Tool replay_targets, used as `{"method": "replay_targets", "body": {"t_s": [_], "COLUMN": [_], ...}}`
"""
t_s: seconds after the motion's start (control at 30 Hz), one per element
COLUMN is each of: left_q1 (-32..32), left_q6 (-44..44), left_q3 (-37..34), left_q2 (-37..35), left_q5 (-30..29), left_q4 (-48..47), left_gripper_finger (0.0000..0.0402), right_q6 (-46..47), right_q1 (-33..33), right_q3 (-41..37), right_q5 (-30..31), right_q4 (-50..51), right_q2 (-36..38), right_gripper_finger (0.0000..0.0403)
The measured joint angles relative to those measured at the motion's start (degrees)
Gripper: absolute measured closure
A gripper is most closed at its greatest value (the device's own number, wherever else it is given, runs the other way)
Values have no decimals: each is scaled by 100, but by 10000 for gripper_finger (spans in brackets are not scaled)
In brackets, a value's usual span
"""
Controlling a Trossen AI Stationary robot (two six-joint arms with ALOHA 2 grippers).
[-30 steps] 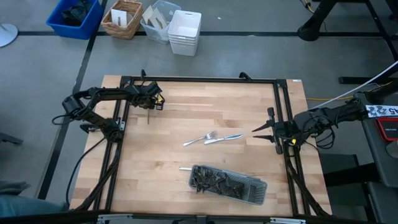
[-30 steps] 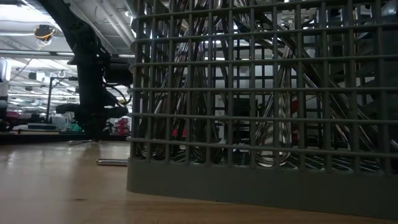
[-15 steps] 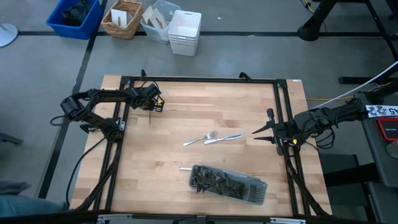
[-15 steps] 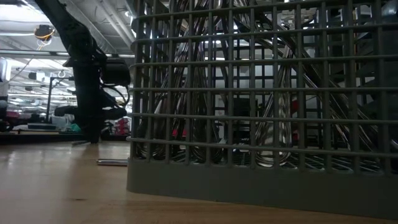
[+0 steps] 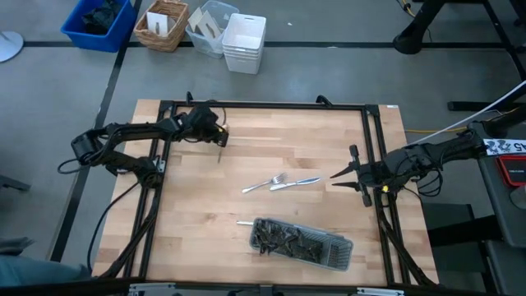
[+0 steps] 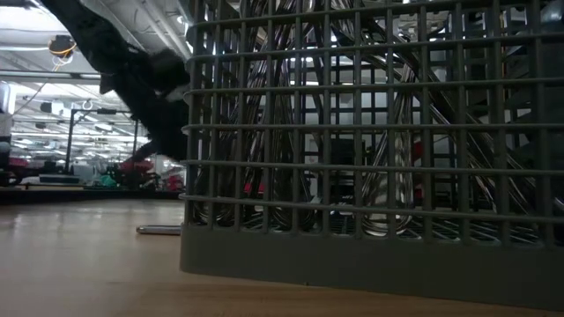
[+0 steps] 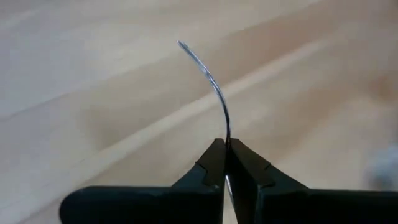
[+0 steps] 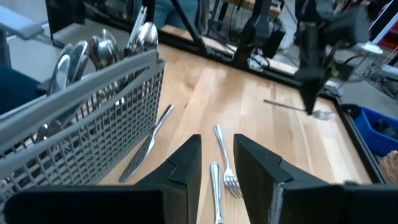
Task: Sort silverware
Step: Put the fork into the gray silverware rack
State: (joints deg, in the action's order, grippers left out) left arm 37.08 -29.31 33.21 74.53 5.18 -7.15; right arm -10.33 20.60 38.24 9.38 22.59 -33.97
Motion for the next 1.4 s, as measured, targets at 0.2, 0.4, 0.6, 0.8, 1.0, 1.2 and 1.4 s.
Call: {"method": "replay_targets", "body": {"t_s": [0.2,0.4,0.6,0.8,1.0,1.2,1.4], "left_q1": [-548,-1608,-2848,-4076,-4846,-5297,-5659], "left_q6": [-3,106,703,1731,2364,2776,3147], "left_q3": [9,11,19,28,285,1166,1917], "left_q2": [-312,-329,-327,-4,943,1965,2752], "left_q5": [805,946,459,-766,-904,-898,-841], "left_q4": [1820,3886,5413,6318,7951,8007,7974], "left_gripper_finger": [400,401,401,401,402,401,401], "right_q6": [0,0,-62,-50,-46,-44,-39], "right_q1": [0,0,0,0,0,0,0], "right_q3": [0,0,0,-2,-2,-2,-7], "right_q5": [1,7,280,638,656,814,811], "right_q4": [-25,-301,-902,-1807,-2920,-3275,-3724], "right_q2": [-382,-782,-1024,-1244,-1655,-1908,-2073], "right_gripper_finger": [306,306,306,306,306,306,306]}}
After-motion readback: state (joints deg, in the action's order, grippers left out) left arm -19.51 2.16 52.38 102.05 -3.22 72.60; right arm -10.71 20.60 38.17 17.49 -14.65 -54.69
